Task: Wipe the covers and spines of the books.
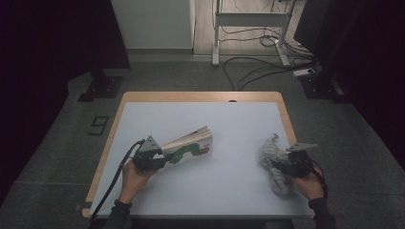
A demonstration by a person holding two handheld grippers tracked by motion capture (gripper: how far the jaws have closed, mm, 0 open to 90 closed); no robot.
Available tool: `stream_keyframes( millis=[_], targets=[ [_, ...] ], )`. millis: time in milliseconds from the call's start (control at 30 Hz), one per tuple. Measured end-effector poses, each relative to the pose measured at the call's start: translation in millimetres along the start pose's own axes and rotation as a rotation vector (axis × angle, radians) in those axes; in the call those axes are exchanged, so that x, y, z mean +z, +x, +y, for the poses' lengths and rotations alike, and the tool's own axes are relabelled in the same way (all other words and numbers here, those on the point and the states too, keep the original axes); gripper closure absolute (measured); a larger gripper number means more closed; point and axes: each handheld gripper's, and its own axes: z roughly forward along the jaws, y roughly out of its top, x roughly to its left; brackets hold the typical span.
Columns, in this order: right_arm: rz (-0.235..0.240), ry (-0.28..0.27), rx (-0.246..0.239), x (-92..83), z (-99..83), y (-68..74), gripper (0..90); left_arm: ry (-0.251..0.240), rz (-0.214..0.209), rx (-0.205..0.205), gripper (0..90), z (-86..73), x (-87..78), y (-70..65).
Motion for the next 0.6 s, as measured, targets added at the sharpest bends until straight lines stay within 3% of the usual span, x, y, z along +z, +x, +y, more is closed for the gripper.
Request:
stream_keyframes(
  millis=[300, 600],
  targets=[
    [0.027, -0.047, -0.022, -19.2, 11.1, 9.9, 59.5, 0.001, -0.011, 0.003, 62.8, -0.2, -0.4, 1.9],
    [0.068, -0.072, -0.054, -22.9, 23.5, 23.0, 59.4, 0.002, -0.013, 0.009, 63.1, -0.3, -0.4, 2.4]
  ],
)
